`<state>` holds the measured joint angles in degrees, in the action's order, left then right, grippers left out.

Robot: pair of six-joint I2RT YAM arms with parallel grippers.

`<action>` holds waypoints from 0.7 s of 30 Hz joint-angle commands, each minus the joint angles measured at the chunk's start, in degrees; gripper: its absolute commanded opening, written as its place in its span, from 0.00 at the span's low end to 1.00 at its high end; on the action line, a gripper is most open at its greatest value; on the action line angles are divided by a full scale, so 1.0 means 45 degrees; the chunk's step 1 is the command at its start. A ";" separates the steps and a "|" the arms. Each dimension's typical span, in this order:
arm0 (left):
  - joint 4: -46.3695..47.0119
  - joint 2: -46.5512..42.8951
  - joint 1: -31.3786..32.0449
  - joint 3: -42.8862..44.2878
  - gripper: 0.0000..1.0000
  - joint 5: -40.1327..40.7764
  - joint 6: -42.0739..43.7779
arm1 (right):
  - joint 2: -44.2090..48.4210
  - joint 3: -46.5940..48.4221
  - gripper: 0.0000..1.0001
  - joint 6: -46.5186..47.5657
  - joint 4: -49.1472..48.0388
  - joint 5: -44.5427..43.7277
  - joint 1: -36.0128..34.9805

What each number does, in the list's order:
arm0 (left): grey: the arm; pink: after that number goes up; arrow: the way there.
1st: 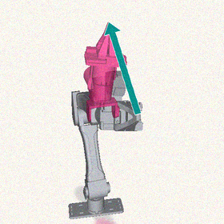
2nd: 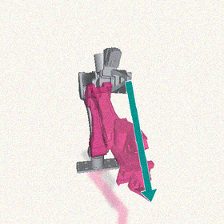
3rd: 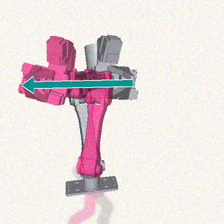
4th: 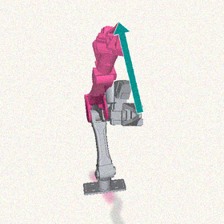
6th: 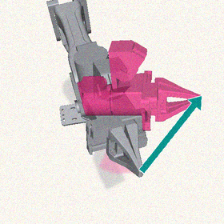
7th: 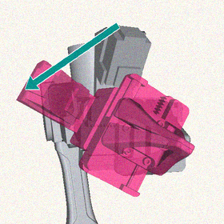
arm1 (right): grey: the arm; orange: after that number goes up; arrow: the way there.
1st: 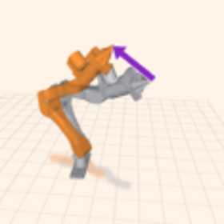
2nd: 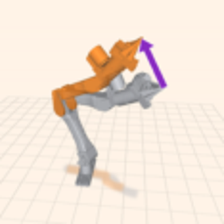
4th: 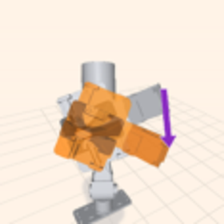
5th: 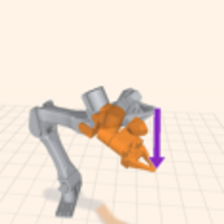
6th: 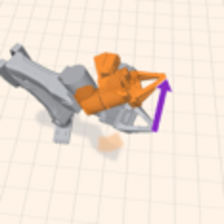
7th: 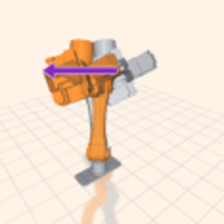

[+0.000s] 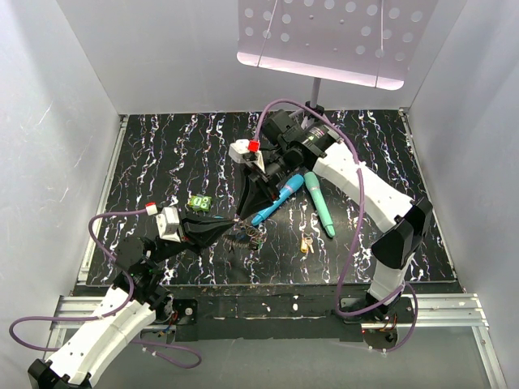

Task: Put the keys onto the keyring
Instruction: Adjust the keyring.

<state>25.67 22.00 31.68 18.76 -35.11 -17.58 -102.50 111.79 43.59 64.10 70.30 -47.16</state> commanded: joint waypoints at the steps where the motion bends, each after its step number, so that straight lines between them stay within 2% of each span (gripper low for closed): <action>1: 0.0604 -0.0084 0.0010 0.0440 0.00 0.0303 0.0118 | 0.0063 -0.0213 0.28 0.0253 -0.0025 -0.0018 -0.0165; 9: 0.0526 -0.0104 0.0010 0.0440 0.00 0.0498 0.0236 | 0.0121 -0.0271 0.25 0.0664 0.0327 -0.0115 -0.0341; 12: 0.0604 -0.0103 0.0010 0.0362 0.00 0.0576 0.0216 | 0.0082 -0.0213 0.19 0.0703 0.0424 -0.0173 -0.0400; 15: 0.0740 -0.0143 0.0010 0.0245 0.00 0.0654 0.0158 | 0.0004 -0.0193 0.01 0.1015 0.0736 -0.0271 -0.0458; 21: 0.0119 -0.0435 0.0010 0.0166 0.00 0.0966 -0.0173 | -0.0055 0.0196 0.01 0.1328 0.1517 -0.0855 -0.0497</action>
<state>25.45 21.76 31.75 18.72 -34.48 -17.67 -102.50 110.76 48.05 66.11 68.27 -48.82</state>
